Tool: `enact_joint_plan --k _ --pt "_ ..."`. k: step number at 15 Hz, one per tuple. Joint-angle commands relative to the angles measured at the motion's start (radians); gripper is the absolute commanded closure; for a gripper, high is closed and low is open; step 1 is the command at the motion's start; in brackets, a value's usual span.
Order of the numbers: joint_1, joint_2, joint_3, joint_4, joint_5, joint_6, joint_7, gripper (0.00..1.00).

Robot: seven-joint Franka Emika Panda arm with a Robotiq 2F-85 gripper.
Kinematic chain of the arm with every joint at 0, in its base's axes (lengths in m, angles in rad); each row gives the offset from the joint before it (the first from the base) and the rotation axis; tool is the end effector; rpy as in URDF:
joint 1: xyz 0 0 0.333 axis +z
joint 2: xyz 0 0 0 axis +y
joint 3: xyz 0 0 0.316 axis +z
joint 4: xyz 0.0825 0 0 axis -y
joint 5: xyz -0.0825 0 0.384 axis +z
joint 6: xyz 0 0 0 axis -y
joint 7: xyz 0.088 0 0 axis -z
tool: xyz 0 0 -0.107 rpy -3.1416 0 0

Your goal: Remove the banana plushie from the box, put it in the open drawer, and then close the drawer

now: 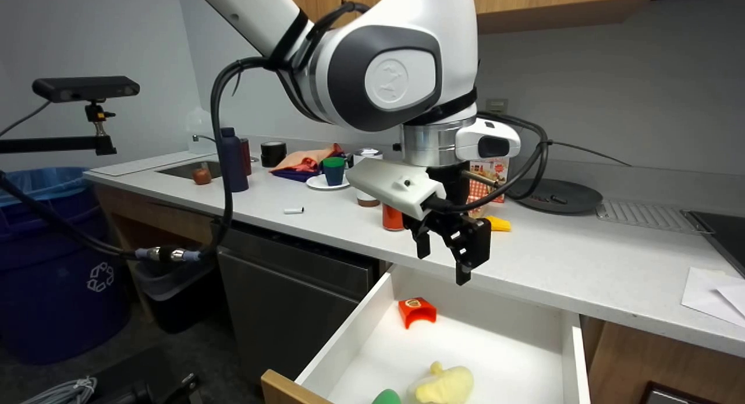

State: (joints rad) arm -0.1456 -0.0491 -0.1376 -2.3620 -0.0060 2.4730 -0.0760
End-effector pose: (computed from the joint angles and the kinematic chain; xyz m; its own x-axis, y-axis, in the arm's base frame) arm 0.4893 -0.1425 0.3621 0.9672 -0.1984 0.1587 -0.2025 -0.9792 0.0098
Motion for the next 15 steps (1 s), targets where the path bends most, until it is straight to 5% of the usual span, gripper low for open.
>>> enact_joint_plan --k 1,2,3,7,15 --pt "-0.006 0.001 -0.002 0.005 -0.088 -0.010 0.048 0.00" --pt "-0.008 0.001 -0.002 0.008 -0.123 -0.023 0.068 0.00" --pt "0.042 0.075 0.051 0.145 -0.146 -0.110 0.177 0.00" --pt "0.059 0.114 0.067 0.241 -0.224 -0.303 0.278 0.00" --pt "0.045 0.143 0.012 0.209 -0.314 -0.551 0.356 0.00"
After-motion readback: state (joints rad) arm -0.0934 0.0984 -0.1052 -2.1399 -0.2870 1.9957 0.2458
